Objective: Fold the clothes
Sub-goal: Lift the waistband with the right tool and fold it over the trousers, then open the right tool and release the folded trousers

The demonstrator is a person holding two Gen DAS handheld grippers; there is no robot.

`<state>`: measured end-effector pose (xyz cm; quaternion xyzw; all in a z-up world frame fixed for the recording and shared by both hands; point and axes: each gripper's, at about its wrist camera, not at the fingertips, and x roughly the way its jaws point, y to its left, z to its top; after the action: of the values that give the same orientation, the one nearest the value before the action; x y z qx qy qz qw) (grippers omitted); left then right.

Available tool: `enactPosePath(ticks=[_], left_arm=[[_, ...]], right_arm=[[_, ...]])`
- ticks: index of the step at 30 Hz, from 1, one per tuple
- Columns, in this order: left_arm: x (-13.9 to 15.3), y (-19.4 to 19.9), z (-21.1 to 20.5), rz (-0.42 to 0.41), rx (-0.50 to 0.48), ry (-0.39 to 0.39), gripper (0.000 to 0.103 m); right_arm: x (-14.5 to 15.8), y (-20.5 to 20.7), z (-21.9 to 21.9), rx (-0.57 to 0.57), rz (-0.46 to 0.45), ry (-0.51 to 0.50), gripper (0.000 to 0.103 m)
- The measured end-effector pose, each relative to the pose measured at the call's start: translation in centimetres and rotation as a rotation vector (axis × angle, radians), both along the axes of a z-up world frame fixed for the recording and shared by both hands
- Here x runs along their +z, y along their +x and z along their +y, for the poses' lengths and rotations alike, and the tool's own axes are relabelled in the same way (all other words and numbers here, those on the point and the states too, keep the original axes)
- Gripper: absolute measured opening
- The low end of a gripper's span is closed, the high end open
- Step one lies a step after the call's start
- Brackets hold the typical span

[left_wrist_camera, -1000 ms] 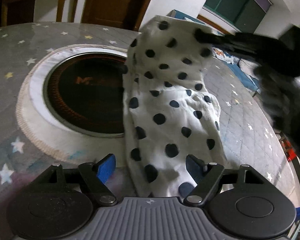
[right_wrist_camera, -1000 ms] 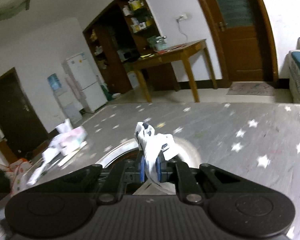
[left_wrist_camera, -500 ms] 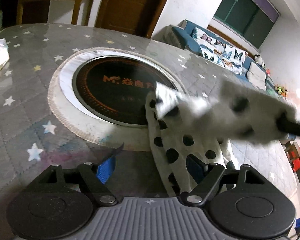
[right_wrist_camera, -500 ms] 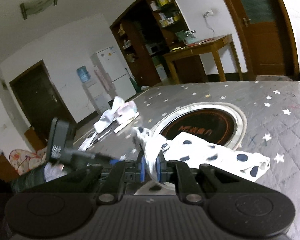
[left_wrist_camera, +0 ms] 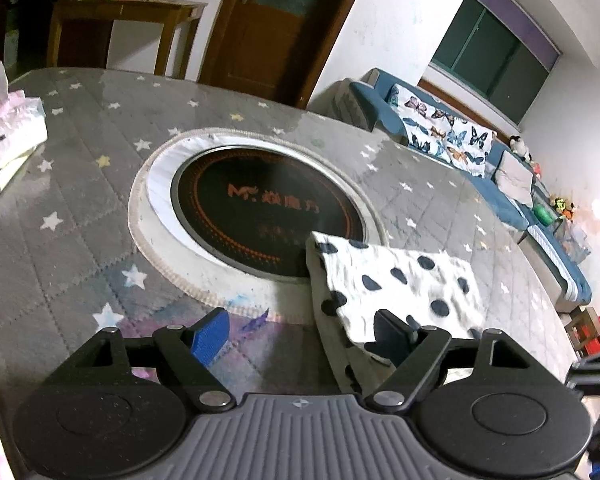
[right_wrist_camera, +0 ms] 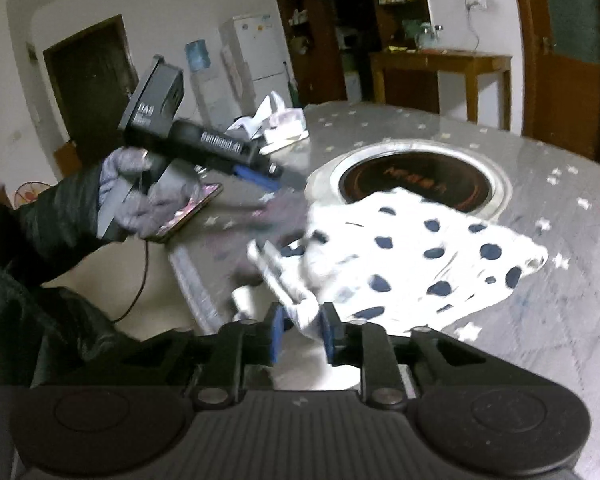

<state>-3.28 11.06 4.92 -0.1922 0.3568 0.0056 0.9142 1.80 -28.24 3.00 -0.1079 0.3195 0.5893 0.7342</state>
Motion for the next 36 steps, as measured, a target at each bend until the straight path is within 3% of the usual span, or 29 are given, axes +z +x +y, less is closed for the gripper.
enactPosePath(ticks=[4, 5, 11, 17, 22, 28, 36], left_arm=[[0.8, 0.0, -0.5, -0.028, -0.028, 0.000, 0.082], [0.9, 0.0, -0.7, -0.033, -0.034, -0.002, 0.083], [1.1, 0.2, -1.5, -0.047, -0.059, -0.016, 0.085], [1.0, 0.2, -1.8, -0.036, -0.064, -0.008, 0.091], [0.7, 0.5, -2.0, -0.022, -0.060, 0.000, 0.095], [0.5, 0.5, -2.4, -0.012, -0.061, 0.012, 0.098], [0.6, 0.5, -3.1, -0.011, -0.072, 0.024, 0.102]], right_arm=[[0.1, -0.1, 0.0, 0.002, 0.017, 0.011, 0.033], [0.3, 0.1, 0.0, -0.004, 0.019, 0.019, 0.039], [-0.1, 2.6, 1.1, -0.133, 0.017, 0.022, 0.054], [-2.7, 5.3, 3.1, -0.165, 0.115, 0.004, 0.054], [-3.4, 5.0, 3.6, -0.137, 0.145, -0.008, 0.050], [-1.1, 3.0, 2.7, -0.044, 0.142, 0.068, 0.050], [0.3, -0.1, 2.8, 0.051, 0.123, 0.039, 0.052]])
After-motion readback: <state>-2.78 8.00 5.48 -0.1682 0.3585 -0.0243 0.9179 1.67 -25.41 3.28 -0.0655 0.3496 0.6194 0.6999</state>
